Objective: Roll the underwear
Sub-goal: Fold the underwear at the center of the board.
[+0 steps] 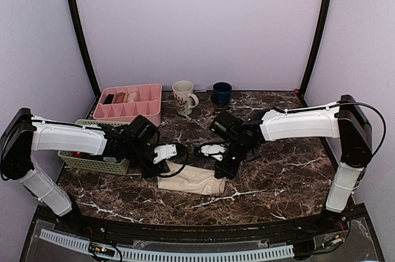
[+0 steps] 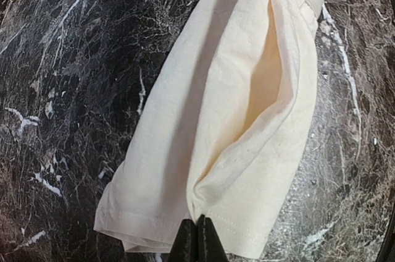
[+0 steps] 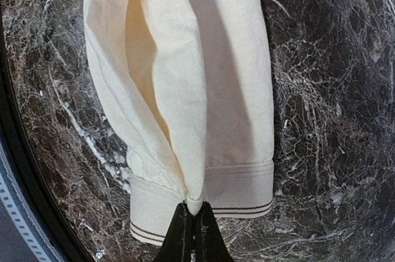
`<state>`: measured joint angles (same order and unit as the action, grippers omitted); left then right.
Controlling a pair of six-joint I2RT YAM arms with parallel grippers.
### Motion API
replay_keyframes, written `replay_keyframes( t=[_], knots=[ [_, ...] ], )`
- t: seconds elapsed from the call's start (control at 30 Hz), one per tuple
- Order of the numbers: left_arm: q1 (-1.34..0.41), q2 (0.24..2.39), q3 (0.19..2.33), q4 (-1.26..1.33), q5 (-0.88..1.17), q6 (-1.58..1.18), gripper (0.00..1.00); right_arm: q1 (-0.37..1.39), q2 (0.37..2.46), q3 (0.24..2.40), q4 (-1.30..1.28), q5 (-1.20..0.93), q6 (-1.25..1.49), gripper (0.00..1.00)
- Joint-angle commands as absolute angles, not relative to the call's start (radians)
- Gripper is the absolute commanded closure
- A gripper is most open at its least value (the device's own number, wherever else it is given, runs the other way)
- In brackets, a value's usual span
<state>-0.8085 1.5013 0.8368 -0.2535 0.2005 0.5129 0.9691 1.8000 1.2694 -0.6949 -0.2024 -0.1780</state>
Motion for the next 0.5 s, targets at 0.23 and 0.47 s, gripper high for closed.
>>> replay_keyframes(
  t=[0.23,0.47],
  knots=[
    [-0.777,1.576,0.94,-0.268,0.208,0.567,1.0,0.953,1.91,1.312,-0.716,-0.102,-0.136,1.0],
    [-0.752,1.69,0.964,-0.292,0.206,0.563,1.0,0.946,1.911,1.297,-0.711,-0.112,-0.128,1.0]
  ],
)
